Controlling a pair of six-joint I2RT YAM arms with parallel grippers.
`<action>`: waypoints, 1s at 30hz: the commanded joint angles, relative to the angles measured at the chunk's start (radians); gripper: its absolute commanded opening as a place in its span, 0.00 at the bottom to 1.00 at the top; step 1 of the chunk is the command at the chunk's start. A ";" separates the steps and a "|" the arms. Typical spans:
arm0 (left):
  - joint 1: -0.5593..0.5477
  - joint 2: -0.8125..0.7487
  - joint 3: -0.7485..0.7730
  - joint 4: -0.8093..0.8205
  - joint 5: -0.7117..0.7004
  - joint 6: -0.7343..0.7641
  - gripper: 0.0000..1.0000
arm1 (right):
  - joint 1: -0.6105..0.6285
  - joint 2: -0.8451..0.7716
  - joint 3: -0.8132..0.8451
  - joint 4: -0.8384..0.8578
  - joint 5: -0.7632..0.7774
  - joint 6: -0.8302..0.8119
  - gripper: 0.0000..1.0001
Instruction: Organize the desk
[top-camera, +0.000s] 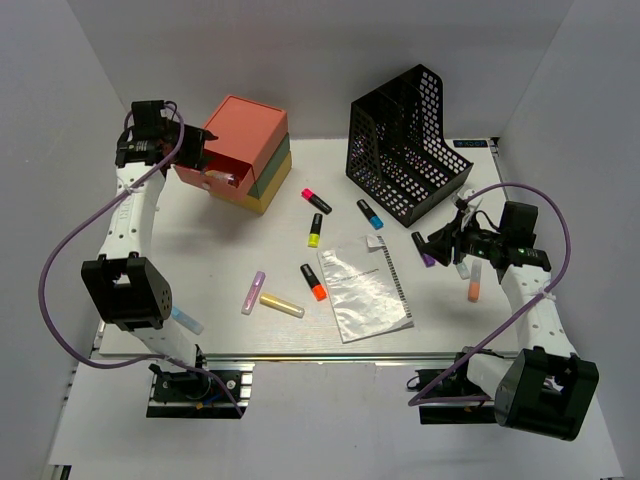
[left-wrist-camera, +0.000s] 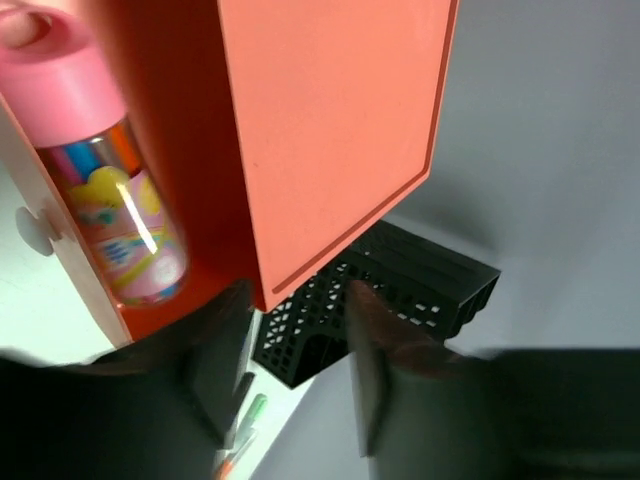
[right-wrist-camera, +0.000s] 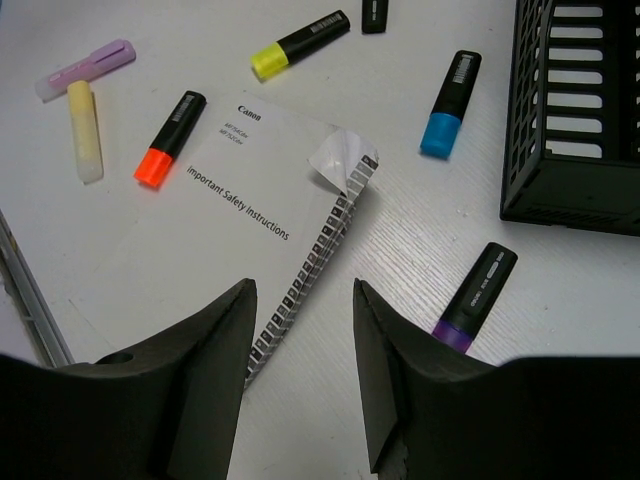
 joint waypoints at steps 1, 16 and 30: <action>0.002 -0.057 -0.011 0.014 0.029 0.021 0.49 | -0.006 0.002 -0.006 0.002 -0.030 -0.006 0.49; 0.012 -0.439 -0.534 0.106 -0.012 0.133 0.00 | -0.020 0.008 -0.007 0.002 -0.030 -0.009 0.49; 0.021 -0.273 -0.562 0.214 -0.017 0.098 0.00 | -0.037 0.014 -0.009 0.000 -0.030 -0.014 0.49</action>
